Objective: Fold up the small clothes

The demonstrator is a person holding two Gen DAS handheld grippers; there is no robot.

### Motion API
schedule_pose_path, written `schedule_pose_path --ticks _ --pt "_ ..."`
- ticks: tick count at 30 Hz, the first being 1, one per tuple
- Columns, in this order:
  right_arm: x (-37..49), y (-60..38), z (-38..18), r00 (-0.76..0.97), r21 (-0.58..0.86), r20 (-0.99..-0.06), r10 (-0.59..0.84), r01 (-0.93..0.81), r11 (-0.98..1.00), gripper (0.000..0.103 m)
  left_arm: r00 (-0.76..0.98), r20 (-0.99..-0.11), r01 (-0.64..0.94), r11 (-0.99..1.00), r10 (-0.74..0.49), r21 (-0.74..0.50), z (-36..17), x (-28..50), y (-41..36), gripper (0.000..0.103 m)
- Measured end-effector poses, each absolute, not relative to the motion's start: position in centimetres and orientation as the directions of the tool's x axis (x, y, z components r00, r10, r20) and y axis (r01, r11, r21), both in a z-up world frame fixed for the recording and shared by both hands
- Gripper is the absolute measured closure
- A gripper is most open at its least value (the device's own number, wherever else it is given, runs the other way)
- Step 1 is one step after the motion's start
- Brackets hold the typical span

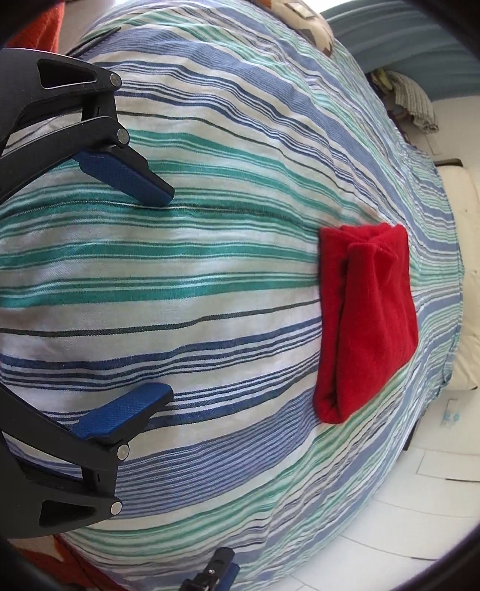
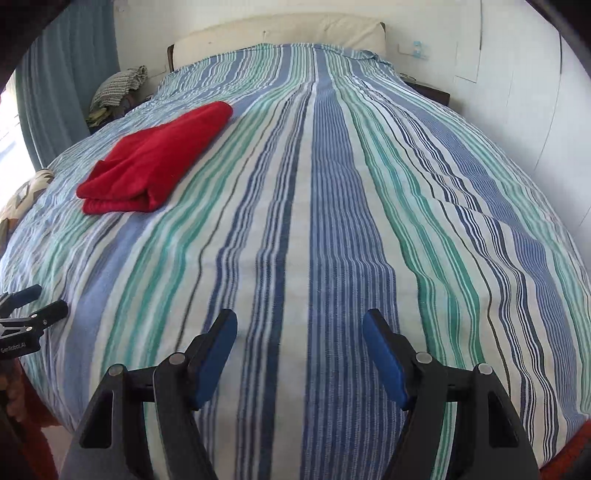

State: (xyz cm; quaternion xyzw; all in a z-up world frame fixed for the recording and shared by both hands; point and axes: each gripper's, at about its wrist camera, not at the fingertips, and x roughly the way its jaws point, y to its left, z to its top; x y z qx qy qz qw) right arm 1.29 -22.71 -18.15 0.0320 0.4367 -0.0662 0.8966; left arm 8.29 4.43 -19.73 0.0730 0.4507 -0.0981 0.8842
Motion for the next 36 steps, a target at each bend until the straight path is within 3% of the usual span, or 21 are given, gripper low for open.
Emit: schedule_pose_path --ticks 6,12,36 --pt "0.9 -22.7 -20.1 0.62 -0.036 -0.775 -0.119 0.145 0.989 0.014 0.579 -0.809 0.251 0.966 -0.101 0.059 -20.6 8.2 4.0 0.0" --pt "0.9 -22.6 -20.8 0.632 -0.026 -0.766 -0.116 0.15 0.988 0.008 0.57 -0.816 0.261 0.963 -0.099 0.065 -20.9 8.3 4.0 0.001" --pt "1.0 -22.1 -20.9 0.619 -0.052 -0.772 -0.142 0.162 0.985 0.006 0.557 -0.825 0.265 0.962 -0.096 0.068 -20.9 8.5 3.8 0.001"
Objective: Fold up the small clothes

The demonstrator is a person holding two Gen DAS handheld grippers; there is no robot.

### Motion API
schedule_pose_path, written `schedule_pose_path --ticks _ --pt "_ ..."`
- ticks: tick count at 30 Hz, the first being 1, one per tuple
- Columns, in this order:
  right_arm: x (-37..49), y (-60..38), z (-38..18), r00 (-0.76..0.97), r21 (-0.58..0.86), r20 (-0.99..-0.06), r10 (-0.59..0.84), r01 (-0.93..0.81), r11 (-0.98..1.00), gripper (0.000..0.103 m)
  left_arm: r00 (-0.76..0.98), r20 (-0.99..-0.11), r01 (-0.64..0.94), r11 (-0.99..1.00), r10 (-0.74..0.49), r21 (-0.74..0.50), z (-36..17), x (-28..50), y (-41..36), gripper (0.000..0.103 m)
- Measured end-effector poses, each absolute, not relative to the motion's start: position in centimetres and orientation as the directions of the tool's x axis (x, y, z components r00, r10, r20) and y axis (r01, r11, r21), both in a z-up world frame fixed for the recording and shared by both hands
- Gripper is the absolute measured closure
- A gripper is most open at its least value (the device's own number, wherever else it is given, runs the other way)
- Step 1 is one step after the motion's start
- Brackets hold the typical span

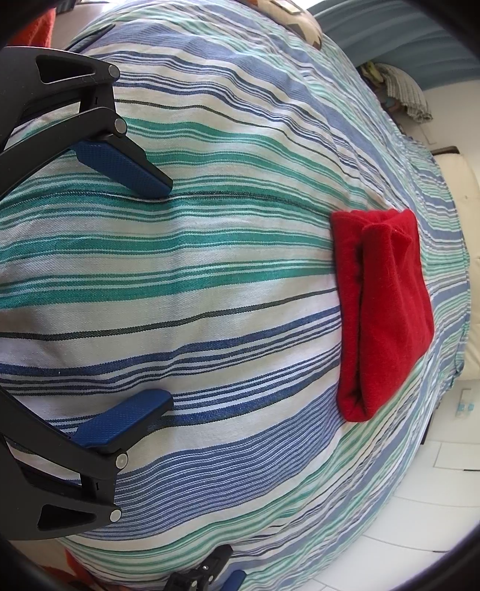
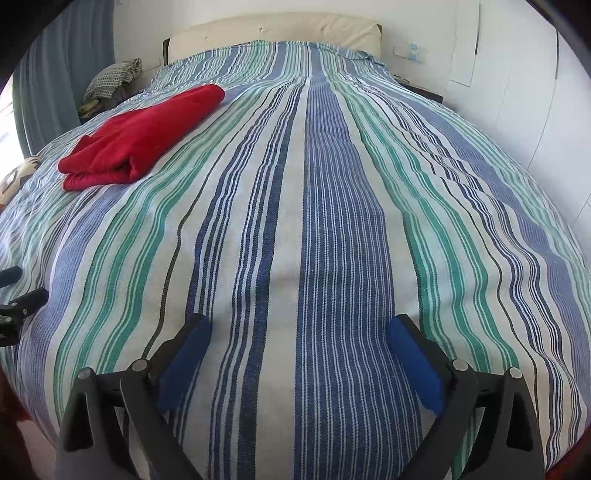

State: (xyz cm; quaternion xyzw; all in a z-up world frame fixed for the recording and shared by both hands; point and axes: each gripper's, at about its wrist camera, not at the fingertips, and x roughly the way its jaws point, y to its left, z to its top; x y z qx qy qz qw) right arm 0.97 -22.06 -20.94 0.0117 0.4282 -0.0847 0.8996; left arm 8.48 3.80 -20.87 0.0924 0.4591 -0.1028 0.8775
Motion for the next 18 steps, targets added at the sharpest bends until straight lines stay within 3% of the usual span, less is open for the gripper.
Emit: schedule_pose_path --ticks 14,16,18 --pt "1.0 -22.2 -20.9 0.614 -0.053 -0.775 -0.145 0.166 0.985 0.005 0.506 -0.855 0.261 0.965 -0.111 0.029 -20.4 8.9 4.1 0.001" --pt "1.2 -22.4 -20.7 0.6 -0.044 -0.788 -0.138 0.168 0.985 0.005 0.478 -0.867 0.258 0.966 -0.139 -0.013 -19.5 9.2 4.7 0.002" --pt "1.7 -22.7 -20.3 0.569 -0.025 -0.815 -0.114 0.162 0.986 0.004 0.472 -0.85 0.219 0.965 -0.235 -0.145 -17.8 10.1 6.4 0.002"
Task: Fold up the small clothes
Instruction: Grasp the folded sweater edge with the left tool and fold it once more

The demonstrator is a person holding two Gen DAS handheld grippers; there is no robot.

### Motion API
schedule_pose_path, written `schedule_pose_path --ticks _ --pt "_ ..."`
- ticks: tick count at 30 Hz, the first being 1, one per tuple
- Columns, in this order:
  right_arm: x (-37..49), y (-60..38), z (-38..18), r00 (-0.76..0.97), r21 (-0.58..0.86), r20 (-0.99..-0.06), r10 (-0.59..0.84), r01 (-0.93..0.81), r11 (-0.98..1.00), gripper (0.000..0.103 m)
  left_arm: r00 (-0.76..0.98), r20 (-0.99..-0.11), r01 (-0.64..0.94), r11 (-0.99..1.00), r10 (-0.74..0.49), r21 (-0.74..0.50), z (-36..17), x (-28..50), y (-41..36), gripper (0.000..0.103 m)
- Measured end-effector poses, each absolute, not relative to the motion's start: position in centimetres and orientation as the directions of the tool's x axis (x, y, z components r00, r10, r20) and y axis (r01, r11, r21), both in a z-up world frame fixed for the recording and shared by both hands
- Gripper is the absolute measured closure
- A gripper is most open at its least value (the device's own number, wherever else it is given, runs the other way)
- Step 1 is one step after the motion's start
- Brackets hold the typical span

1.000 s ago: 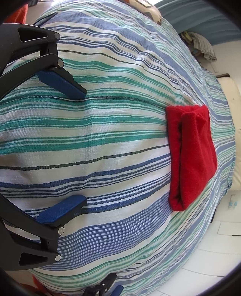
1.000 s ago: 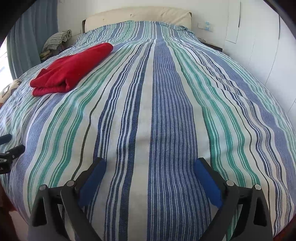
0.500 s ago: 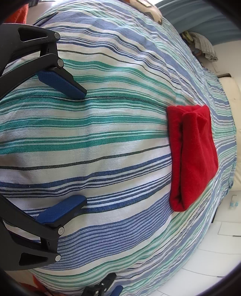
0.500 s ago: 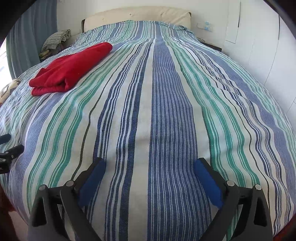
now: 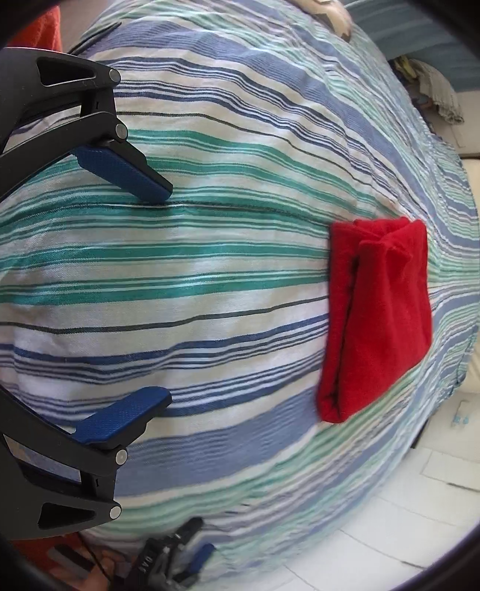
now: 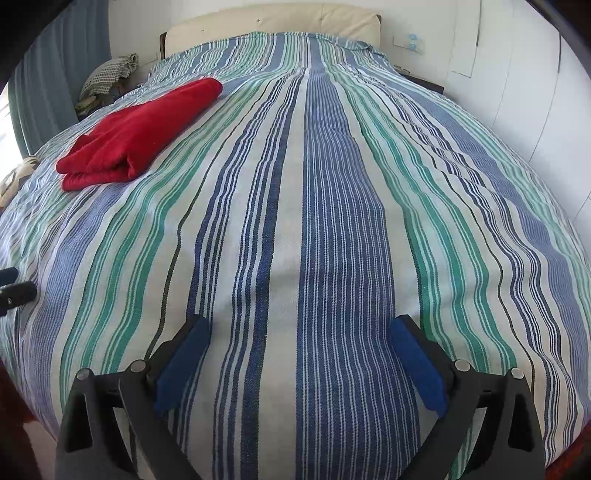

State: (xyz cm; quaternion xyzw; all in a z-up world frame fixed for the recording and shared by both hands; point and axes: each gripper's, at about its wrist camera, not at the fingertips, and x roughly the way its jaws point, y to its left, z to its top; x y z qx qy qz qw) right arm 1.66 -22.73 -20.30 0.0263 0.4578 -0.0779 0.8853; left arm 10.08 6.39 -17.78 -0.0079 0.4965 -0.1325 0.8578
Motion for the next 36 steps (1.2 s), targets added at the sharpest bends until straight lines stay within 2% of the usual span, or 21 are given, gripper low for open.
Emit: schedule_pose_path --ticks 2,4,8,12,16,20,21,22,23,24,25,26,28,33,36 --pt "2.3 -23.4 -19.4 0.545 0.012 -0.834 -0.083 0.169 0.986 0.004 0.504 -0.795 0.158 0.941 -0.339 -0.301 -15.8 11.8 8.8 0.002" --pt "3.1 -23.9 -18.1 0.571 0.098 -0.821 -0.026 0.186 0.978 0.004 0.538 -0.756 0.113 0.921 -0.372 -0.373 -14.4 14.4 10.4 0.002" --pt "8.1 -23.5 -14.7 0.647 0.251 -0.753 0.116 0.12 0.96 0.004 0.556 -0.757 0.099 0.931 -0.345 -0.351 -13.5 21.4 10.6 0.002" --pt "17.0 -22.3 -13.7 0.65 0.465 -0.676 0.347 0.011 0.885 0.004 0.516 -0.774 0.059 0.917 -0.367 -0.396 -15.1 27.7 10.4 0.002" --pt "25.5 -20.6 -15.9 0.626 0.582 -0.624 0.467 -0.025 0.812 0.004 0.469 -0.823 0.013 0.935 -0.319 -0.355 -17.2 32.0 10.7 0.002" --pt "31.2 -18.9 -20.3 0.547 0.646 -0.648 0.53 0.026 0.763 0.004 0.444 -0.833 0.007 0.931 -0.33 -0.365 -18.7 33.2 11.1 0.002" --pt "31.9 -18.3 -21.0 0.535 0.64 -0.66 0.528 0.032 0.768 0.007 0.451 -0.825 0.019 0.927 -0.342 -0.374 -18.7 33.1 11.0 0.007" --pt "32.3 -17.4 -21.2 0.532 0.615 -0.672 0.515 0.014 0.788 0.014 0.454 -0.811 0.05 0.919 -0.369 -0.39 -18.6 32.9 10.6 0.017" --pt "32.5 -16.3 -21.1 0.521 0.595 -0.677 0.52 -0.029 0.803 0.04 0.437 -0.8 0.09 0.905 -0.41 -0.415 -18.7 32.9 10.0 0.057" --pt "32.7 -15.4 -20.9 0.506 0.559 -0.701 0.502 -0.048 0.828 0.057 0.403 -0.796 0.12 0.889 -0.451 -0.442 -19.0 32.9 9.4 0.081" --pt "32.5 -14.8 -20.3 0.516 0.516 -0.718 0.467 -0.055 0.855 0.059 0.41 -0.802 0.129 0.898 -0.434 -0.42 -18.7 32.9 8.8 0.082" --pt "32.1 -14.3 -19.5 0.534 0.48 -0.722 0.439 -0.069 0.874 0.066 0.427 -0.803 0.145 0.908 -0.415 -0.392 -18.1 32.6 8.4 0.086" --pt "31.5 -13.9 -17.3 0.573 0.429 -0.714 0.403 -0.097 0.898 0.071 0.45 -0.785 0.153 0.903 -0.425 -0.401 -16.4 32.5 8.3 0.087" --pt "30.3 -14.2 -9.7 0.663 0.39 -0.627 0.409 -0.187 0.902 0.072 0.539 -0.678 0.207 0.859 -0.5 -0.468 -9.4 31.9 8.6 0.088" --pt "30.4 -15.4 -6.3 0.695 0.399 -0.596 0.403 -0.179 0.899 0.072 0.543 -0.661 0.247 0.851 -0.518 -0.464 -6.7 31.7 7.2 0.086"
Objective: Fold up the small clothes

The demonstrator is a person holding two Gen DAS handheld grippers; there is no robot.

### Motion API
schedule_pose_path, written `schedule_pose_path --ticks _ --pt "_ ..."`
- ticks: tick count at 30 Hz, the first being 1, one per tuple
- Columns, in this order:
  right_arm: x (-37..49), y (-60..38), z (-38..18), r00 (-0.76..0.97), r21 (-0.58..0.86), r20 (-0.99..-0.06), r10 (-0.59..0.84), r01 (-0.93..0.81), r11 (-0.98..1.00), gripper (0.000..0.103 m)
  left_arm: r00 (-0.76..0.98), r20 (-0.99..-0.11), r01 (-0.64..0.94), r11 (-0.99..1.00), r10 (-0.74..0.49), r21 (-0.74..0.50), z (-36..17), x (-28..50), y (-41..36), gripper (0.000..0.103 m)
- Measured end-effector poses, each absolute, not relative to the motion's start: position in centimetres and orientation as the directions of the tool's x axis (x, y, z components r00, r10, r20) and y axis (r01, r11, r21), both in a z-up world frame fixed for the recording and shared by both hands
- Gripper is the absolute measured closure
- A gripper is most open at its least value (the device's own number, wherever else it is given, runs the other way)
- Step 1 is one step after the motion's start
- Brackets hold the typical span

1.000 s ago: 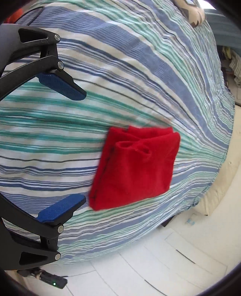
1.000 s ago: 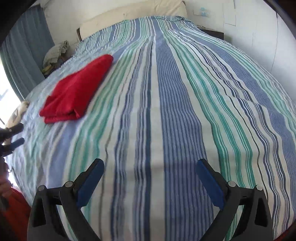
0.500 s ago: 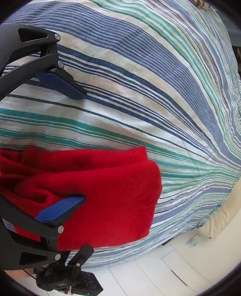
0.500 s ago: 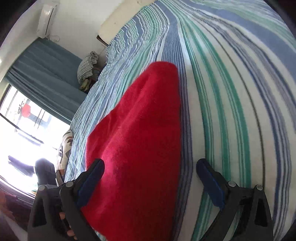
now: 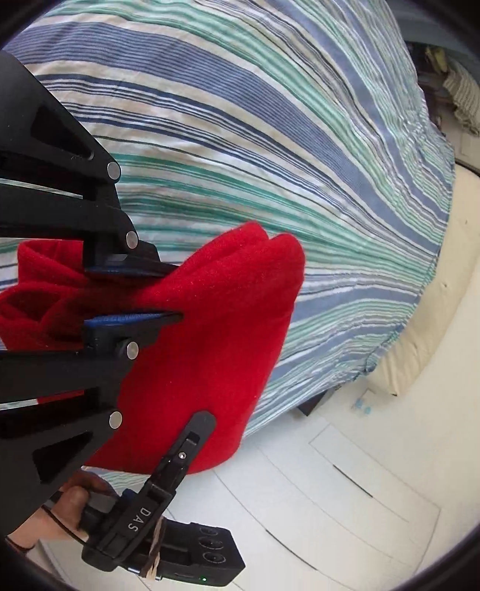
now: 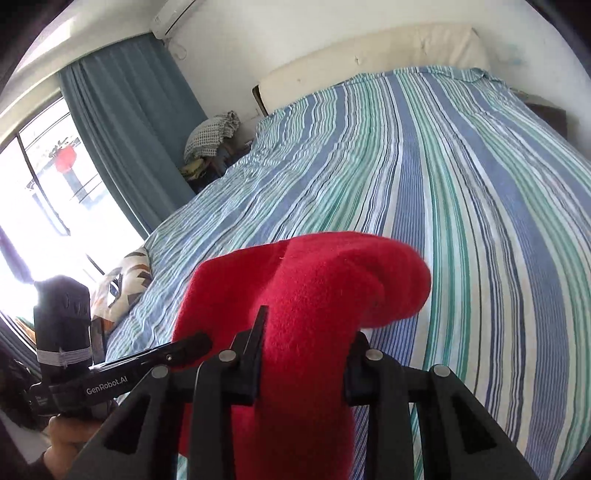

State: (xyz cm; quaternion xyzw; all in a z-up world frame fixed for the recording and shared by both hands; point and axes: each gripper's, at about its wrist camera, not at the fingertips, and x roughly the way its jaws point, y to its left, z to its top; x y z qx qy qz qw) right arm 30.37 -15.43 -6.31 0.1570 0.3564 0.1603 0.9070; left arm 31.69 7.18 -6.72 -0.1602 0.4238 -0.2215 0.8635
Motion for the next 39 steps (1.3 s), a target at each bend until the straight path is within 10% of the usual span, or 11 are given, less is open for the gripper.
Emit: schedule_pose_path --ticks 4,6,8,11,15,25,39 --pt "31.3 -17.5 -9.4 0.583 0.43 -0.718 0.38 -0.059 0.901 0.052 0.398 -0.81 0.189 0.902 -0.431 -0.388 -11.6 32.6 4.8 0.067" --pt "30.5 -19.0 -13.3 0.457 0.338 -0.844 0.282 0.044 0.94 0.013 0.352 -0.877 0.147 0.945 -0.326 -0.292 -14.5 31.1 5.2 0.069" --pt "27.2 -20.2 -14.1 0.483 0.23 -0.856 0.185 0.035 0.973 0.013 0.396 -0.883 0.171 0.966 -0.249 -0.196 -14.5 28.2 5.8 0.063" --pt "21.7 -21.1 -12.9 0.542 0.138 -0.833 0.111 0.009 0.99 0.009 0.524 -0.839 0.203 0.978 -0.15 -0.049 -12.3 22.5 6.3 0.022" --pt "15.0 -21.0 -10.5 0.581 0.108 -0.808 0.1 -0.021 0.994 0.007 0.653 -0.75 0.235 0.969 -0.102 0.073 -7.5 15.8 5.1 0.005" --pt "4.1 -20.7 -1.0 0.672 0.073 -0.735 0.092 -0.056 0.996 0.007 0.76 -0.645 0.156 0.986 -0.084 0.056 3.2 8.5 1.3 0.001" --pt "-2.8 -18.7 3.2 0.669 0.009 -0.74 0.072 -0.097 0.995 0.007 0.773 -0.632 0.142 0.957 0.053 0.254 4.6 2.7 -0.6 0.001"
